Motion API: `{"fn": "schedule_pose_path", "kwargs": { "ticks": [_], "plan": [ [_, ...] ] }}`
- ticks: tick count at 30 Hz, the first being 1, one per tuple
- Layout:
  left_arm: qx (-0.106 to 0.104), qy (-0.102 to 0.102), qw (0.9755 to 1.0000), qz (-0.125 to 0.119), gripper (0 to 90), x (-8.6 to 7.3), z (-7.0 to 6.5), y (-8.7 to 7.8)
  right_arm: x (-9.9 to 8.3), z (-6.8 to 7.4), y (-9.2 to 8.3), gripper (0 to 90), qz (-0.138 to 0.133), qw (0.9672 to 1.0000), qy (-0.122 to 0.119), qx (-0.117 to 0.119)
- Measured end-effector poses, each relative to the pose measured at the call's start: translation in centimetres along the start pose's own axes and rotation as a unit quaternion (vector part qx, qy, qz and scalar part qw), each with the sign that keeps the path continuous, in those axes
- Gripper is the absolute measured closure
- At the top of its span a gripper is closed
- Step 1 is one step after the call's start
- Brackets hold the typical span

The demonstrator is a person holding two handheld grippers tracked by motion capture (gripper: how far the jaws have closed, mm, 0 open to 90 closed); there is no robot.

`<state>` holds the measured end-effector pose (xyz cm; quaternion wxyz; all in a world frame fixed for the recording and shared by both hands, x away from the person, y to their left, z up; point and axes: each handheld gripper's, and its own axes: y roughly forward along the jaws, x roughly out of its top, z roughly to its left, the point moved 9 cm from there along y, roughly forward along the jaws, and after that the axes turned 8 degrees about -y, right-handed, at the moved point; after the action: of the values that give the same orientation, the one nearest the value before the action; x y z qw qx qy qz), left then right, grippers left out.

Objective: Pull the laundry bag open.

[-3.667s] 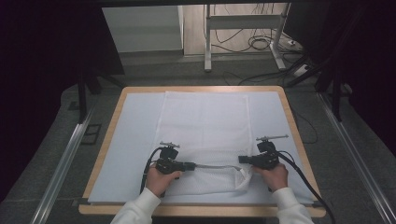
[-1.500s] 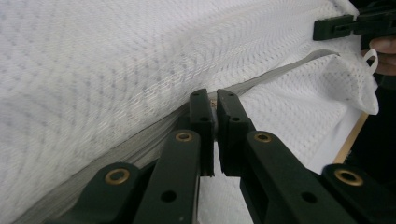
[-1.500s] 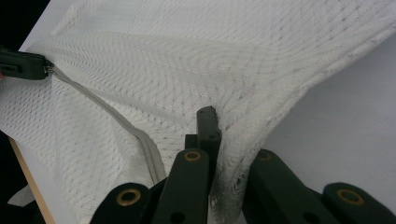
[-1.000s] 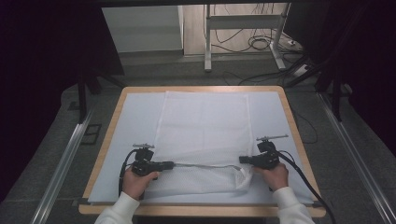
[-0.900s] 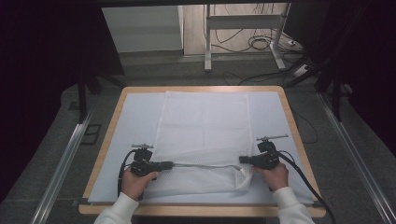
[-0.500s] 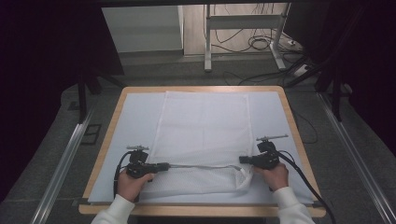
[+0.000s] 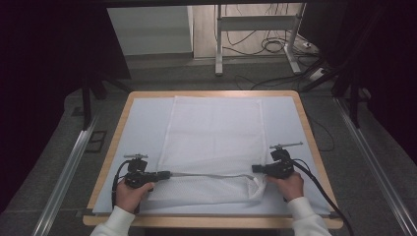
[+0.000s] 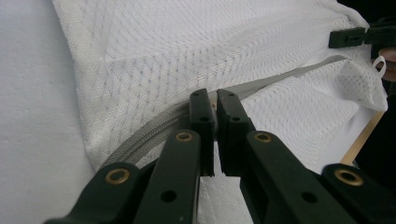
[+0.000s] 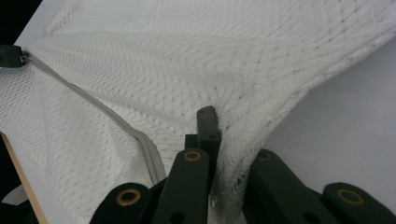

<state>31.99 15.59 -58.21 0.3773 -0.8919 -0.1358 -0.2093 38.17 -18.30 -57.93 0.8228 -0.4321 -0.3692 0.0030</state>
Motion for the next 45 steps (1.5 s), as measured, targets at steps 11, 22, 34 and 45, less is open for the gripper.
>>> {"fn": "schedule_pose_path", "kwargs": {
  "ticks": [11, 22, 34, 45],
  "plan": [
    [0.004, 0.0, 1.0, -0.002, 86.6, 0.0, 0.3, -0.3, 0.0, 0.0, 0.0, 88.1, 0.0, 1.0, 0.0, 0.001],
    [0.009, -0.011, 0.9998, -0.013, 86.6, -0.2, 1.7, -1.8, 0.0, -0.1, 0.1, 88.1, 0.001, 1.0, 0.002, 0.0],
    [0.038, -0.006, 0.9992, -0.014, 86.6, -0.5, 3.1, -2.8, 0.0, 0.0, 0.1, 88.1, 0.002, 1.0, 0.0, 0.002],
    [0.051, 0.0, 0.9986, -0.011, 86.6, -0.6, 3.5, -2.8, -0.1, -0.1, 0.2, 88.1, 0.006, 1.0, 0.0, 0.003]
  ]
}}
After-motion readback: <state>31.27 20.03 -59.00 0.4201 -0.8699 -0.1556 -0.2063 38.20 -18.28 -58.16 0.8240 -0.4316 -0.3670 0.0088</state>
